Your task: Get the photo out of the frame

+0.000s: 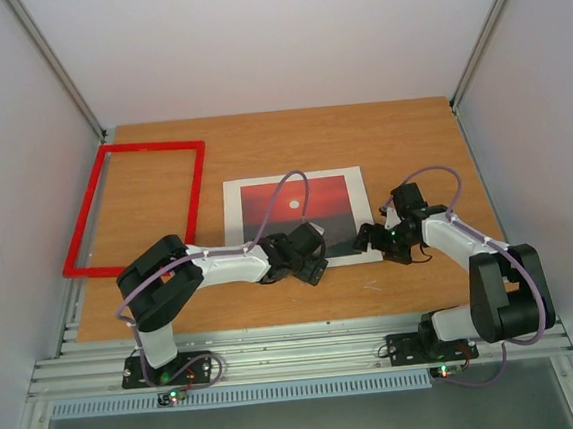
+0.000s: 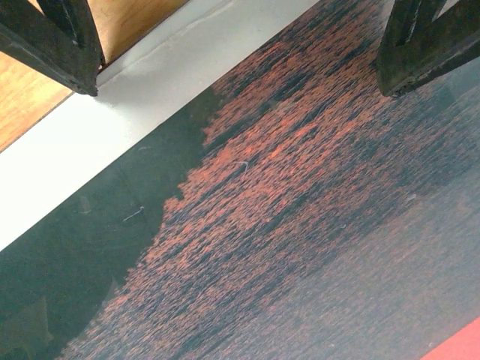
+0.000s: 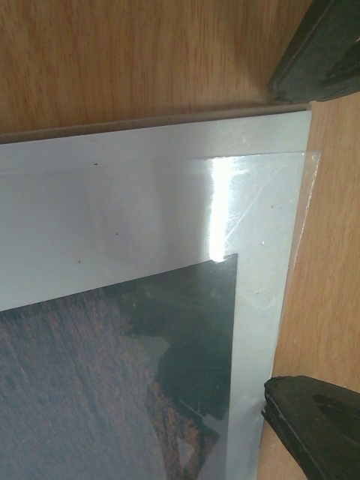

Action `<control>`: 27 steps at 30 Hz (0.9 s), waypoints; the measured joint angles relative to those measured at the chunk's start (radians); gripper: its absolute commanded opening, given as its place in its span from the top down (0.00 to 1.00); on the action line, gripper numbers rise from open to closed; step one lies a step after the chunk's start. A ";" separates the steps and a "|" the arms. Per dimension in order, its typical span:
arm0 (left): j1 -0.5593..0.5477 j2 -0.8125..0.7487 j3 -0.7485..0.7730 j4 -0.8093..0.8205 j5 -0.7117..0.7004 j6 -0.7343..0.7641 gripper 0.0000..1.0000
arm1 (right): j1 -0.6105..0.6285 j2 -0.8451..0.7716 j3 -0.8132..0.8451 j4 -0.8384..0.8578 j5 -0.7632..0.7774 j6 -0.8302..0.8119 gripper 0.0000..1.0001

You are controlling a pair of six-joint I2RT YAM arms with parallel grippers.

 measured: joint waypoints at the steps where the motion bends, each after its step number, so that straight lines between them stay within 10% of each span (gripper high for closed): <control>1: 0.000 0.000 0.000 0.000 0.000 -0.001 0.01 | 0.002 0.002 0.000 0.001 -0.001 0.000 0.02; 27: 0.002 0.000 0.003 -0.011 0.001 -0.017 0.01 | 0.014 -0.029 0.000 -0.002 -0.048 0.001 0.01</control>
